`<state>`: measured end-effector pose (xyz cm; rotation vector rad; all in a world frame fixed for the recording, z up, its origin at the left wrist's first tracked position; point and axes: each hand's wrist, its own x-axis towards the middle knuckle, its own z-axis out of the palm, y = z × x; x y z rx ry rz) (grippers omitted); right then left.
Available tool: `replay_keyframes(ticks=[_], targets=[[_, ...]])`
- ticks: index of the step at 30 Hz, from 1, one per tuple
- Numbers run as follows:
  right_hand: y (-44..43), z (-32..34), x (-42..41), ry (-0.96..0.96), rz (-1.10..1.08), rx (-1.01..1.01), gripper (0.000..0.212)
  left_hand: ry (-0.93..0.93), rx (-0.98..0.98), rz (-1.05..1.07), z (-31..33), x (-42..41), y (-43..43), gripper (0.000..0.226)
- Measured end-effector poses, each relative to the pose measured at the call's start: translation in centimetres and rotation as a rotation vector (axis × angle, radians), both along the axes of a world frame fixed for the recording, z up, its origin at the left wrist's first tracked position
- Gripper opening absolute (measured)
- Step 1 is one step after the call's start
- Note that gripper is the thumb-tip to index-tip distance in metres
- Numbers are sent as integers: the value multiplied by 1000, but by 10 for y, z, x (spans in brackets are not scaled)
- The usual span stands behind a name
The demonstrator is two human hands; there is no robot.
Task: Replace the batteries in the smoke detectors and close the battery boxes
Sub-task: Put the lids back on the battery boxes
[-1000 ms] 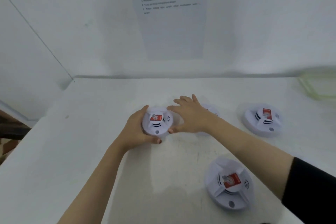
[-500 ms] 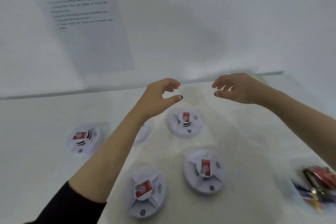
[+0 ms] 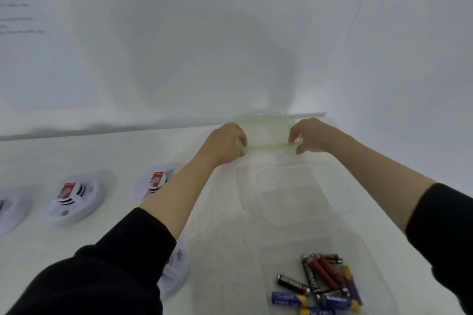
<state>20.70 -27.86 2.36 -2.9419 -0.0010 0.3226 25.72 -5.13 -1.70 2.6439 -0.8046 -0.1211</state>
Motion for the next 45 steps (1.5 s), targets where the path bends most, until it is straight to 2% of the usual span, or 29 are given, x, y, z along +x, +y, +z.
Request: replay_keyframes(ticks=[2, 5, 8, 12, 15, 18, 20, 22, 26, 29, 31, 34, 37, 40, 43, 45], targets=[[-9, -4, 3, -34, 55, 8, 27, 23, -46, 23, 0, 1, -2, 13], [-23, -2, 3, -160, 96, 146, 22, 44, -241, 55, 5, -3, 2, 10], [-33, 9, -2, -253, 140, 287, 28, -98, -494, 91, 19, -7, 2, 6], [-40, 29, -17, -379, 44, 603, 19, -224, -802, 77, 54, -20, -4, 7], [-41, 39, -34, -503, -13, 794, 18, -108, -953, 117, 78, -37, -8, 15], [-43, 44, -51, -557, -100, 959, 15, 144, -962, 201, 94, -52, -8, 14], [-46, 43, -64, -512, -173, 976, 12, 361, -943, 240, 98, -63, -6, 14], [-50, 38, -77, -412, -217, 941, 10, 516, -866, 267, 95, -74, -2, 21], [-56, 18, -99, -181, -260, 731, 11, 648, -553, 294, 71, -94, -1, 28], [-56, 4, -109, -102, -275, 699, 10, 705, -511, 346, 54, -108, -4, 26], [-56, 1, -114, -73, -293, 773, 8, 718, -539, 373, 49, -115, -5, 28], [-55, 2, -121, -28, -265, 827, 15, 687, -566, 401, 46, -121, -5, 30], [-52, -2, -124, -71, -259, 748, 22, 636, -532, 411, 43, -127, -6, 26], [-50, -4, -126, -53, -308, 646, 26, 679, -484, 435, 39, -130, -6, 17], [-46, -4, -127, 21, -368, 741, 26, 723, -474, 419, 36, -129, -5, 20], [-44, -4, -124, -20, -386, 758, 26, 721, -511, 427, 34, -128, -5, 22]])
